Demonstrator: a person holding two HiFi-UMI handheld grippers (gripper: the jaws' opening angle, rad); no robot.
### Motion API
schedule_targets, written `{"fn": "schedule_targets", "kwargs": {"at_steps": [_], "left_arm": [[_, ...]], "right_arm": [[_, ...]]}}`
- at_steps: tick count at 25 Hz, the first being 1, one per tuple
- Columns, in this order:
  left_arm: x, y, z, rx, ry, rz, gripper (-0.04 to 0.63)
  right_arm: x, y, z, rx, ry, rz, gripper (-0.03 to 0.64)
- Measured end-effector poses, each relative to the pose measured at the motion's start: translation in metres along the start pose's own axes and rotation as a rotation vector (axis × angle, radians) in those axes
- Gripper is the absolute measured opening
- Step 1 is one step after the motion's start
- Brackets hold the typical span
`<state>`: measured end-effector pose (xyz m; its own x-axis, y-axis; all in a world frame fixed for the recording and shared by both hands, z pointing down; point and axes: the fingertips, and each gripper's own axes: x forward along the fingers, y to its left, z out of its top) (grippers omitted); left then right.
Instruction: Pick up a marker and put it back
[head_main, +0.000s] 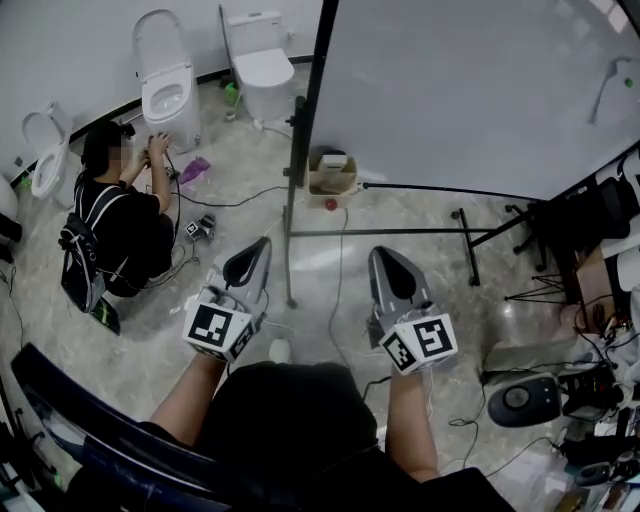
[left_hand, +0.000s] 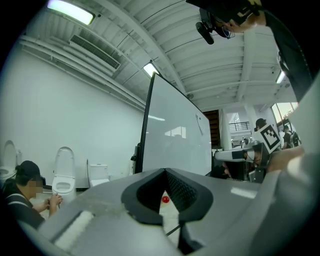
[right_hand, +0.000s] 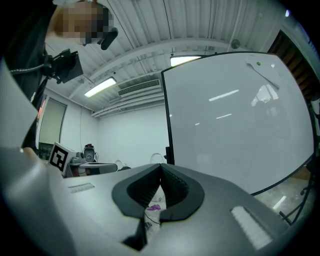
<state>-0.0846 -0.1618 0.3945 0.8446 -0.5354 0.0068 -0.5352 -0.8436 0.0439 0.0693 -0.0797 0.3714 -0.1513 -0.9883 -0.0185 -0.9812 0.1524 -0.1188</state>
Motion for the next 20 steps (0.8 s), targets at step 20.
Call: {"fn": "schedule_targets", "kwargs": {"at_steps": [20], "left_arm": [[0.02, 0.031, 0.0, -0.005, -0.006, 0.038, 0.005]], "right_arm": [[0.047, -0.036, -0.021, -0.004, 0.036, -0.031, 0.009]]}}
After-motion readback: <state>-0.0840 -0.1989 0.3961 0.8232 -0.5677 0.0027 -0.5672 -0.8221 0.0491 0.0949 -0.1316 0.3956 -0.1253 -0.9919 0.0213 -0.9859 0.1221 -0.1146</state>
